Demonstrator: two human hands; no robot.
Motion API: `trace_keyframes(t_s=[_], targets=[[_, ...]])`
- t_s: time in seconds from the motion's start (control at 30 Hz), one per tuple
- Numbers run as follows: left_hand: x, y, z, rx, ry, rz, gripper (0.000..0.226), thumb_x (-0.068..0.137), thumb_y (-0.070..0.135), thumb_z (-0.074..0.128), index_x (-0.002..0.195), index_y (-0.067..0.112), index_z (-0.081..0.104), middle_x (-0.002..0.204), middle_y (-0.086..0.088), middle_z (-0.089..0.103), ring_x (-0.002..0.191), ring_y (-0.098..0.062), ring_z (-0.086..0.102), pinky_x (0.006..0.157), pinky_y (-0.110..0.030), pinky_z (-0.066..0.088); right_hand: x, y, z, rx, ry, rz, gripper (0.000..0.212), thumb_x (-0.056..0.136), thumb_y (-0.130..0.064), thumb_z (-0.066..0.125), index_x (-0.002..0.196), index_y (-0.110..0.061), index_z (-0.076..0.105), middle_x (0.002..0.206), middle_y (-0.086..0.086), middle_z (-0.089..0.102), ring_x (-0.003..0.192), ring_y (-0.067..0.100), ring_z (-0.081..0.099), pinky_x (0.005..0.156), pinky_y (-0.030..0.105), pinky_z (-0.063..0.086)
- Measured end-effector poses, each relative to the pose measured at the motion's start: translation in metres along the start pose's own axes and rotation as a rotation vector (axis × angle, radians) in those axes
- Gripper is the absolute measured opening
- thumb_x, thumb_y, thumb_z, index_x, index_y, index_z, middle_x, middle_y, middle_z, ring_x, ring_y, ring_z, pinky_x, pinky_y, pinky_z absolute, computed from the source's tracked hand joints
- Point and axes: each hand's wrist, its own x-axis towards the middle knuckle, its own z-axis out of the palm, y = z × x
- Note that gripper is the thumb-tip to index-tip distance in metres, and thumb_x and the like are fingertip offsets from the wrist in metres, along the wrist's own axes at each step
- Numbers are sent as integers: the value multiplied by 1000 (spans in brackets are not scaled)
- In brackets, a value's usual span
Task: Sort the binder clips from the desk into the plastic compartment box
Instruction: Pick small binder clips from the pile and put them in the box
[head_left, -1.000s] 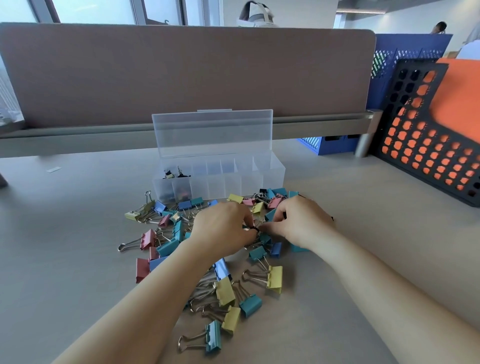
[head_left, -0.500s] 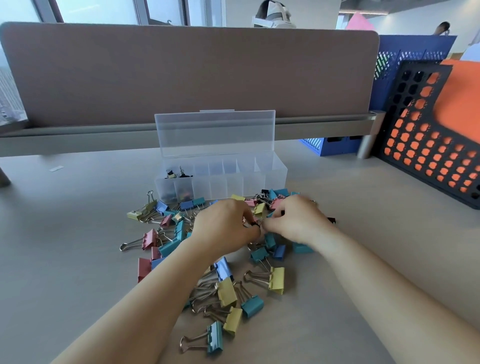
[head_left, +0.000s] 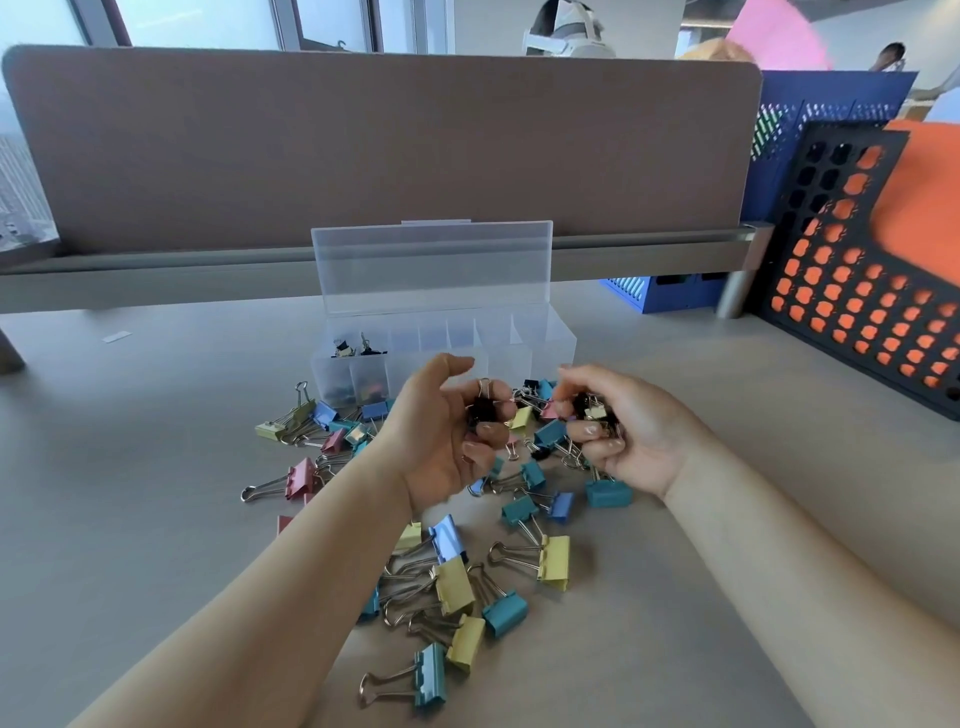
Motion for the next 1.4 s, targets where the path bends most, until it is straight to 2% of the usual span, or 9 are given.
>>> trace_keyframes(t_s=[0.13,0.2,0.27,0.43,0.57,0.67,0.77,1.0,1.4], targets=[[4,-1,0,194,157,89,26,97,23,48,77,12,60,65,1,54,44,-6,34,34,-13,21,-2,6,2,-686,165,-222,34,87,-34,67,74,-2,63,62,5,51,43,8,45,39,17,35],[6,-3,1,309,196,163,23,99,13,44,90,11,65,64,1,54,43,-6,35,35,-14,20,1,10,0,-946,199,-291,31,83,-37,71,80,-6,70,85,8,69,77,18,64,73,32,54],[9,-5,0,523,248,239,28,99,9,39,98,15,67,66,2,50,43,-7,33,37,-16,21,2,13,1,-1128,205,-307,16,78,-38,75,77,-23,71,101,0,70,97,21,63,89,40,51],[18,-12,-7,1181,342,475,27,100,19,40,102,15,67,58,6,46,41,-4,36,44,-18,28,-1,15,6,-1428,183,-301,14,79,-41,72,89,-31,72,87,-14,57,88,15,55,69,28,44],[17,-18,-15,1506,392,504,18,89,42,60,98,28,68,59,10,43,52,-6,39,49,-23,29,-1,14,6,-1425,201,-298,16,77,-44,73,87,-31,70,90,-15,57,89,14,53,69,28,42],[17,-19,-13,1645,474,490,25,86,53,59,102,35,65,65,12,45,68,-12,50,53,-23,32,0,16,7,-1444,266,-338,24,74,-51,73,88,-33,66,105,-13,63,94,15,57,68,28,42],[19,-19,-8,1733,525,475,25,88,51,56,106,36,65,84,12,56,84,-16,59,59,-24,38,-4,17,12,-1541,281,-364,22,77,-50,71,89,-32,64,94,-10,63,91,17,57,63,27,37],[19,-17,-5,1763,466,414,27,85,49,57,107,36,65,104,10,63,87,-16,59,62,-24,41,-7,15,15,-1583,277,-343,19,81,-46,68,91,-30,67,91,-9,58,85,17,51,66,27,38],[20,-15,-11,1773,331,430,20,89,44,59,103,30,63,84,9,59,73,-12,56,59,-24,39,0,19,5,-1525,212,-376,25,91,-27,51,70,-17,59,63,-2,53,70,23,52,57,29,36]])
